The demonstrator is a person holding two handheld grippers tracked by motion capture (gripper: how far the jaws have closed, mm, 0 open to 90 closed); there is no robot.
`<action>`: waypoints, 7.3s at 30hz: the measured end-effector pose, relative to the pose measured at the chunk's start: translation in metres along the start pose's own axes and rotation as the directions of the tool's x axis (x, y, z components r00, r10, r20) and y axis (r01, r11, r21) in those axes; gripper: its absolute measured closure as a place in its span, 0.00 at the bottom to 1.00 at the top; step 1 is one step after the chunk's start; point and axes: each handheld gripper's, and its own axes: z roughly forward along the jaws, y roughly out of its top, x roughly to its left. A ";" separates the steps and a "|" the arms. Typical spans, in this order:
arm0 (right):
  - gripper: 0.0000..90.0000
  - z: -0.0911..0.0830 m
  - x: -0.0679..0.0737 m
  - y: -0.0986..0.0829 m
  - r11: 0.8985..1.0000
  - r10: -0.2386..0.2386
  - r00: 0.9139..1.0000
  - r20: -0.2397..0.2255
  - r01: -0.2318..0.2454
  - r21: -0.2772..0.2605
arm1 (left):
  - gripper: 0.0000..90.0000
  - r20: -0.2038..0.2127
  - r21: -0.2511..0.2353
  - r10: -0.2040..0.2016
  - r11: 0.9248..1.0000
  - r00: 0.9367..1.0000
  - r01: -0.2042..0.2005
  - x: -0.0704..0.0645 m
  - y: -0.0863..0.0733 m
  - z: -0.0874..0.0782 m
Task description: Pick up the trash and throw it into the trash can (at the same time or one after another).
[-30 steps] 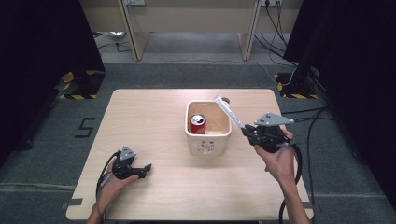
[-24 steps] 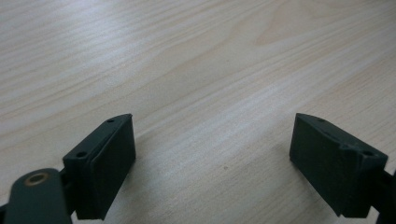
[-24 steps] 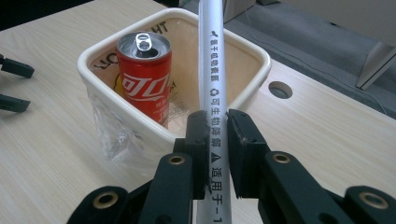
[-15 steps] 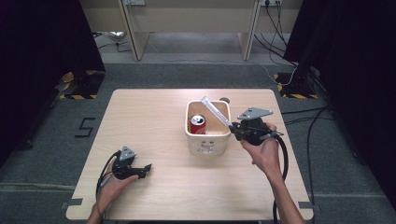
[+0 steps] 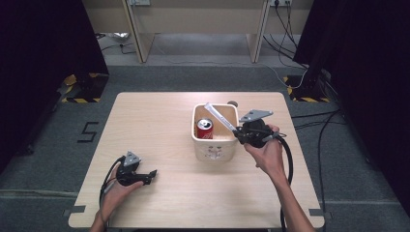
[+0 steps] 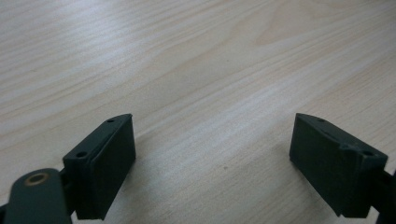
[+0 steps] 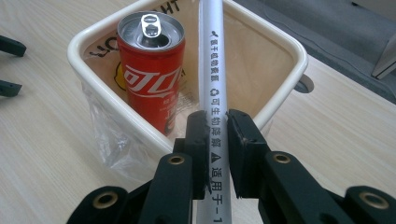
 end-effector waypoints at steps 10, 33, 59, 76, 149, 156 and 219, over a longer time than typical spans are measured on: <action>0.87 0.007 0.000 0.008 0.999 -0.012 1.000 -0.010 0.012 0.035 | 0.15 0.001 0.002 0.001 1.000 1.000 -0.001 0.000 0.000 0.000; 0.58 -0.001 0.004 0.034 1.000 -0.014 1.000 0.007 0.014 0.007 | 0.15 0.001 0.003 0.001 1.000 1.000 -0.001 0.000 0.000 0.000; 0.39 -0.049 -0.036 0.008 0.987 0.116 0.991 0.067 -0.107 -0.119 | 0.15 0.001 0.002 0.001 1.000 1.000 -0.001 0.000 0.000 0.000; 0.32 -0.047 -0.053 -0.023 0.973 0.198 0.975 0.104 -0.183 -0.141 | 0.15 0.000 0.000 0.001 1.000 1.000 -0.001 0.000 0.000 0.000; 0.25 -0.011 -0.011 -0.123 0.960 0.223 0.970 0.100 -0.202 -0.192 | 0.15 0.000 0.000 0.000 1.000 1.000 0.000 0.000 0.000 0.000; 0.24 -0.001 -0.009 -0.132 0.963 0.230 0.969 0.088 -0.213 -0.165 | 0.15 0.003 0.005 0.003 1.000 1.000 -0.003 0.000 0.000 0.000; 0.19 0.013 0.000 -0.203 0.965 0.260 0.959 0.111 -0.261 -0.006 | 0.15 0.003 0.005 0.003 1.000 1.000 -0.003 0.000 0.000 0.000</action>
